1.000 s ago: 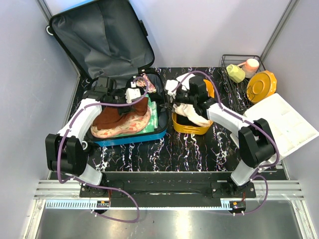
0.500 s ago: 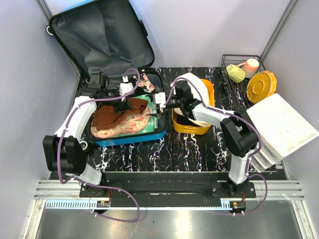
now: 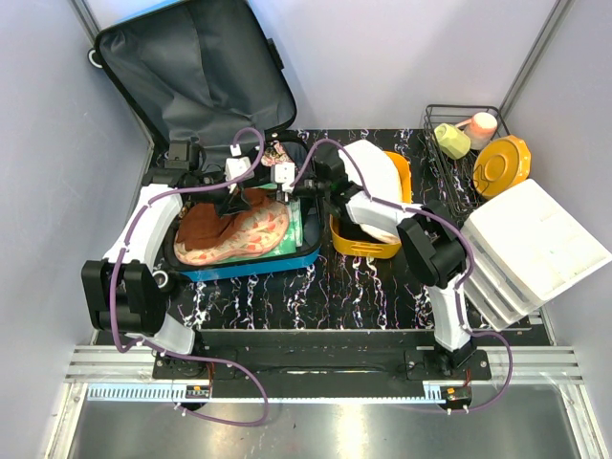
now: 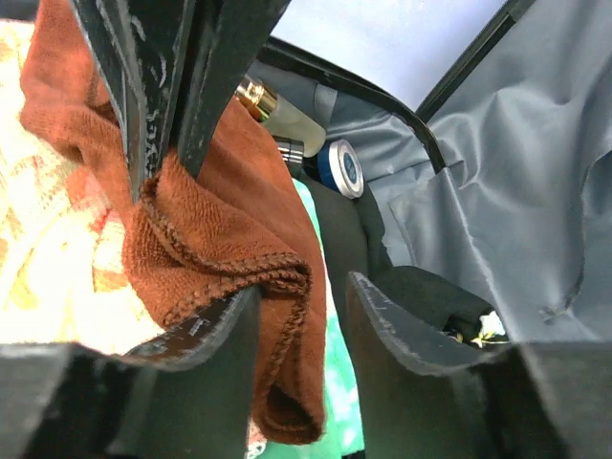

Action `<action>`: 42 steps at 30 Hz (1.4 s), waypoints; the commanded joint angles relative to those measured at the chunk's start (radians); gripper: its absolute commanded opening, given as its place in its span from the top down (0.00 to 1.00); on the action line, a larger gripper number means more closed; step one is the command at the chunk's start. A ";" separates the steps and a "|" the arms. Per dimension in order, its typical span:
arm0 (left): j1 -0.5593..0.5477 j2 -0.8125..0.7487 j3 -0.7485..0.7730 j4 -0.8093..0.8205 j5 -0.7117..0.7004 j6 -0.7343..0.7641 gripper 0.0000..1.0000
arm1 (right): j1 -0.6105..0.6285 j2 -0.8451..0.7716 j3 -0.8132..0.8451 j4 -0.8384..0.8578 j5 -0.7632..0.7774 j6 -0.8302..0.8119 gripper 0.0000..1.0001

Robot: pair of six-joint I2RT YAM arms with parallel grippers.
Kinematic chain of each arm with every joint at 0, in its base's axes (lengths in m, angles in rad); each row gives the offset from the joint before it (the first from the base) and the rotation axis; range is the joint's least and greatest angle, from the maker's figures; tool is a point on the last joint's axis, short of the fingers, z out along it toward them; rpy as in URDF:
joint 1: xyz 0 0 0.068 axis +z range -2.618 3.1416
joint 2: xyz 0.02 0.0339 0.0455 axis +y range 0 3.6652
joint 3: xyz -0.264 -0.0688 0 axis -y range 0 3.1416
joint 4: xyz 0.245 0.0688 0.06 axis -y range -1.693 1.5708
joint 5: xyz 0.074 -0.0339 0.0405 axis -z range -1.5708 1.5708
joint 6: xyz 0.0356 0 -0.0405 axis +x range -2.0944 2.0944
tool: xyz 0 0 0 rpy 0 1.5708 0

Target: Open, take out, and arrange the luggage

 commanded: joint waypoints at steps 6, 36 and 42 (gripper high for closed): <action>0.024 -0.061 0.050 0.034 0.096 -0.081 1.00 | 0.003 -0.144 -0.039 0.150 0.078 0.098 1.00; -0.099 -0.190 0.154 0.086 0.156 -0.283 1.00 | 0.003 -0.473 -0.202 -0.259 0.097 -0.074 0.00; -0.145 -0.222 0.145 0.087 0.144 -0.291 1.00 | 0.001 -0.459 -0.156 -0.245 0.144 -0.037 0.35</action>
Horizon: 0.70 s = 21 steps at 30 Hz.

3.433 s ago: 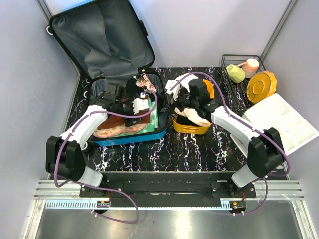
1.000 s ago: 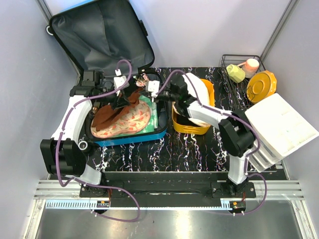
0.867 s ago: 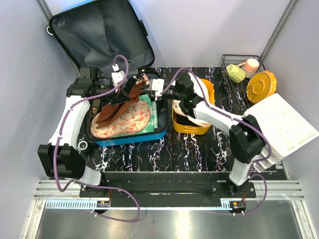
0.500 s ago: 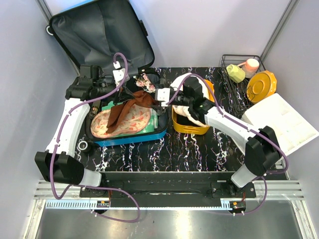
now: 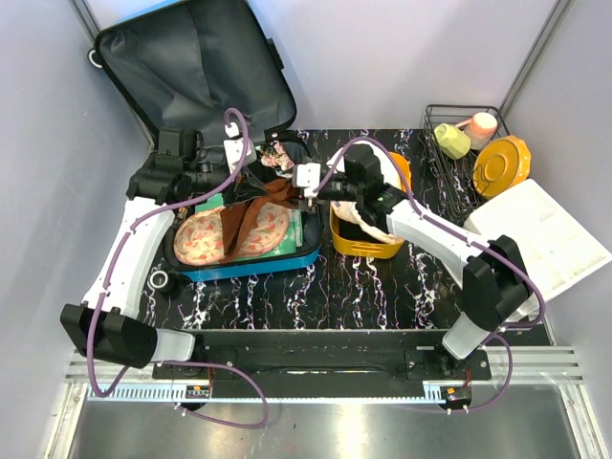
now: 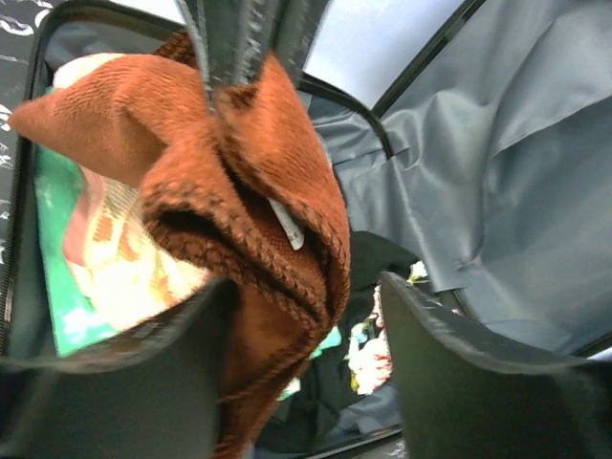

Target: Open, take out, and arrange the luggage

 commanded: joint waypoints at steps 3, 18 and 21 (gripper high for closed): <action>-0.063 -0.059 0.022 0.045 0.030 -0.035 1.00 | 0.002 -0.091 0.035 0.014 0.055 0.047 0.86; -0.118 -0.171 -0.116 0.298 -0.106 -0.335 0.12 | 0.003 -0.533 0.130 -0.893 0.288 0.089 1.00; -0.118 -0.161 -0.122 0.301 -0.110 -0.348 0.11 | 0.003 -0.544 0.136 -0.999 0.423 0.098 1.00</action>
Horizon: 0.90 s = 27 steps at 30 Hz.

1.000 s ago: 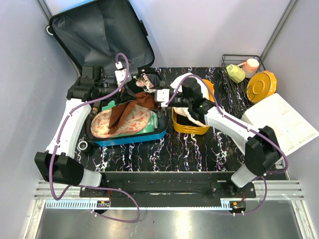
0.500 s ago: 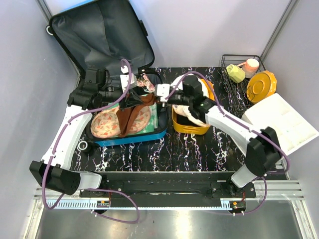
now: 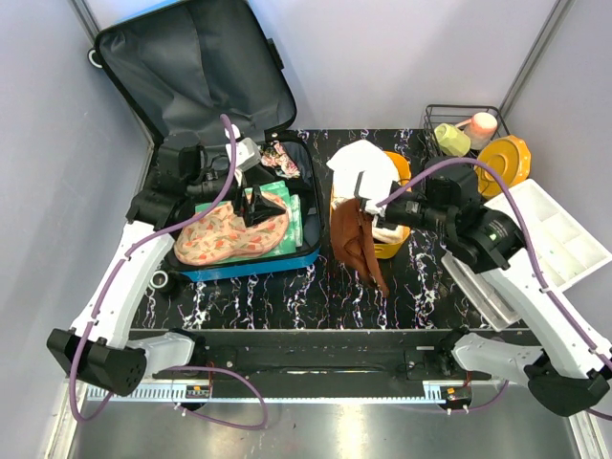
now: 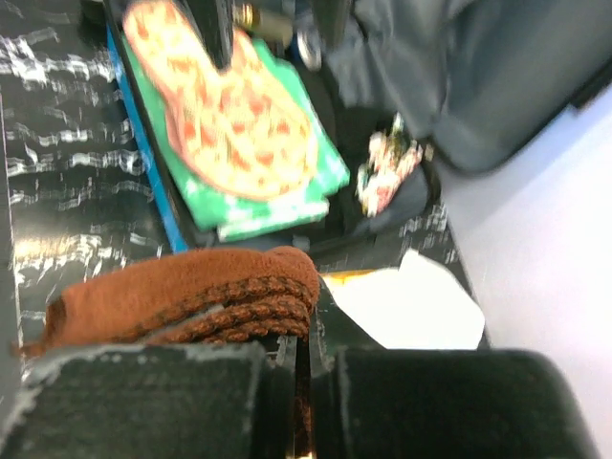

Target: Open, take out, and arrange the luggage

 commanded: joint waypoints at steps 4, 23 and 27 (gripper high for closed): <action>0.000 0.011 -0.017 0.078 -0.034 -0.064 0.11 | 0.003 0.053 0.053 -0.318 0.378 0.069 1.00; 0.018 0.076 -0.039 0.075 -0.134 -0.015 0.10 | -0.287 0.649 0.609 -0.551 0.482 0.105 1.00; 0.060 0.119 -0.011 0.042 -0.149 -0.044 0.07 | -0.320 0.749 0.703 -0.551 0.480 0.028 1.00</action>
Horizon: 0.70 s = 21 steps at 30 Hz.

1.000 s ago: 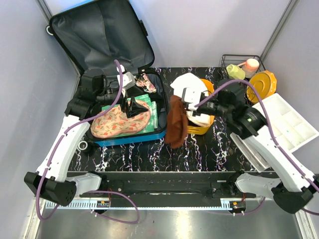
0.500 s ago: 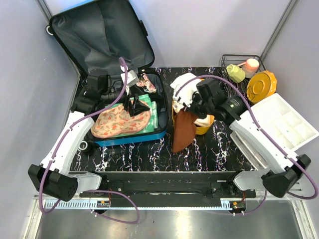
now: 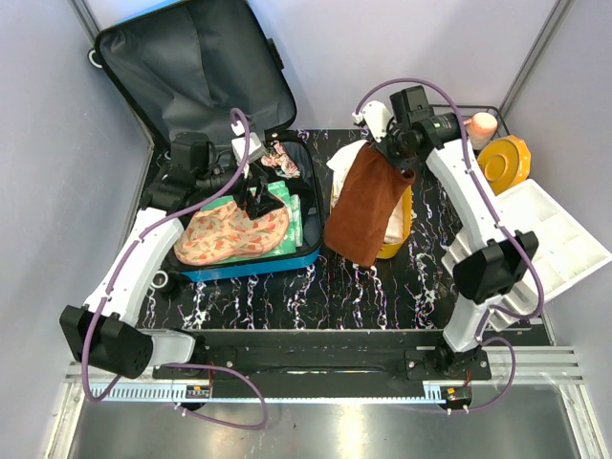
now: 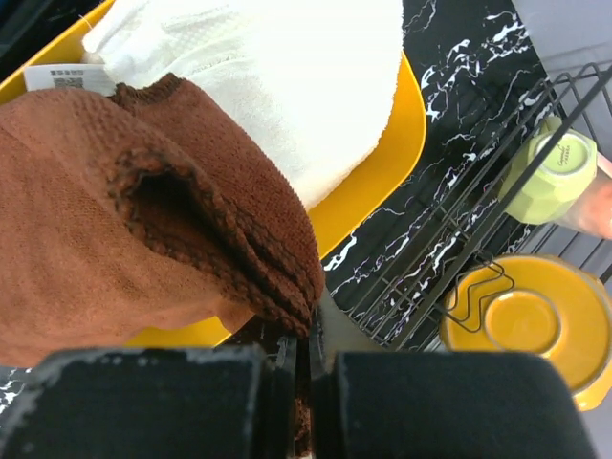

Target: Open, take out, and arrange the luggage

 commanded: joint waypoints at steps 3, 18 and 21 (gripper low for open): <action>0.078 0.081 0.055 -0.040 -0.028 -0.036 0.01 | -0.037 0.150 0.187 -0.027 -0.049 -0.134 1.00; 0.160 0.208 0.009 -0.308 -0.153 0.339 0.01 | -0.044 0.532 0.500 0.003 -0.087 -0.431 0.41; 0.191 0.260 0.027 -0.374 -0.176 0.455 0.01 | -0.046 0.557 0.583 -0.030 -0.061 -0.388 0.19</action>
